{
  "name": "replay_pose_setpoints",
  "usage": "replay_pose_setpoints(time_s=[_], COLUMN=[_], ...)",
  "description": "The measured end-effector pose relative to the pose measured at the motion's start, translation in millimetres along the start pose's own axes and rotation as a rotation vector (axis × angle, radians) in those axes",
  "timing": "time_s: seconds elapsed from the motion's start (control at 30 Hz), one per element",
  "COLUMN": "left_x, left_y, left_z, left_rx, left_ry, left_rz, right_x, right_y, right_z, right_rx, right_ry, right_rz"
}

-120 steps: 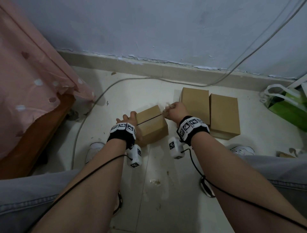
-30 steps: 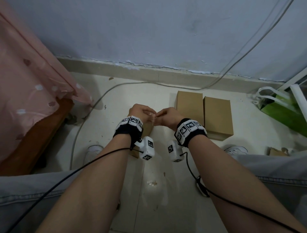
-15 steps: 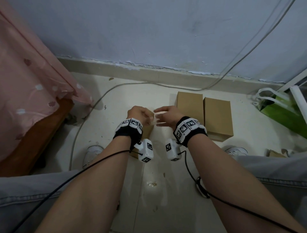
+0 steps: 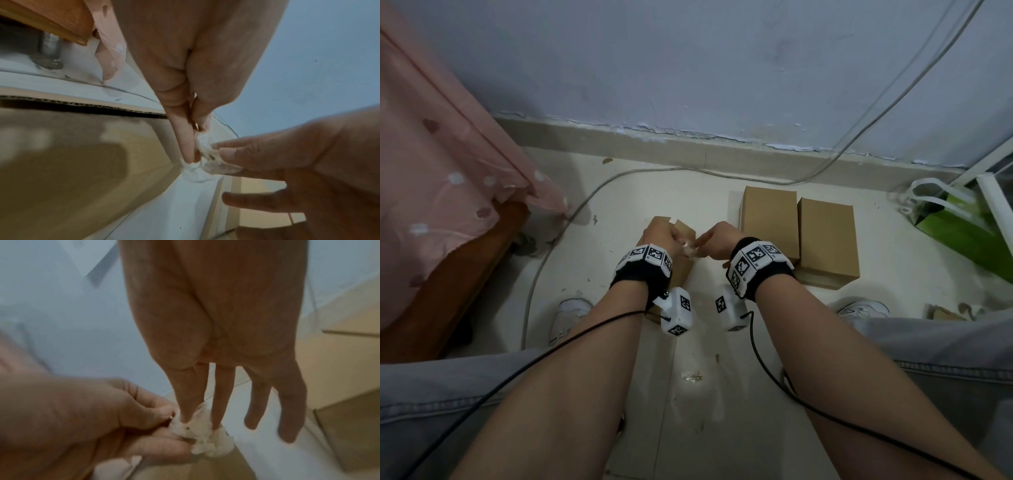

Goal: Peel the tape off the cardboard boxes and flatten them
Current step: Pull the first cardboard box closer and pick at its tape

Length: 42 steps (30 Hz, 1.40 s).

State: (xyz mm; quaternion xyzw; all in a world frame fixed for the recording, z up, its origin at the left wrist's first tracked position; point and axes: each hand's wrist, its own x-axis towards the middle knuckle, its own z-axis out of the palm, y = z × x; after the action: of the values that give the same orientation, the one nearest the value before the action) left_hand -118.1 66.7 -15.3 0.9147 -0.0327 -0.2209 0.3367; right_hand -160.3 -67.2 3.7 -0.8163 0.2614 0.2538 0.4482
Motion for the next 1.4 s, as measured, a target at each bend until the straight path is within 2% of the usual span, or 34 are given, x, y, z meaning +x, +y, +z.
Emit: replay_pose_setpoints(time_s=[0.1, 0.23, 0.4, 0.6, 0.8, 1.0, 1.03, 1.17, 1.23, 1.33, 1.4], left_x=[1, -3, -3, -2, -5, 0, 1, -1, -1, 2, 3], left_y=[0, 5, 12, 10, 13, 8, 7, 13, 15, 13, 10], left_z=[0, -6, -10, -11, -10, -9, -9, -3, -1, 1, -1], left_rx=[-0.002, 0.000, -0.032, -0.049, -0.055, 0.034, 0.061, 0.125, 0.140, 0.117, 0.077], left_ry=[-0.043, -0.063, -0.085, 0.007, 0.035, -0.003, -0.010, -0.026, -0.005, 0.037, 0.018], left_rz=[-0.006, 0.011, 0.043, 0.131, 0.128, 0.057, 0.052, 0.050, 0.067, 0.058, 0.032], right_x=[5, 3, -2, 1, 0, 1, 3, 8, 12, 10, 5], right_y=[3, 6, 15, 8, 5, 11, 11, 12, 14, 13, 15], right_z=[1, 1, -1, -3, -4, -3, -3, 2, 5, 5, 4], right_rx=[0.040, 0.229, 0.308, 0.647, 0.520, 0.696, 0.668, 0.277, 0.170, 0.149, 0.275], right_ry=[0.039, 0.037, 0.092, 0.072, 0.092, 0.032, 0.046, 0.144, 0.202, 0.153, 0.067], right_rz=[0.024, 0.061, 0.038, 0.059, 0.030, 0.067, 0.060, -0.055, -0.073, -0.047, -0.030])
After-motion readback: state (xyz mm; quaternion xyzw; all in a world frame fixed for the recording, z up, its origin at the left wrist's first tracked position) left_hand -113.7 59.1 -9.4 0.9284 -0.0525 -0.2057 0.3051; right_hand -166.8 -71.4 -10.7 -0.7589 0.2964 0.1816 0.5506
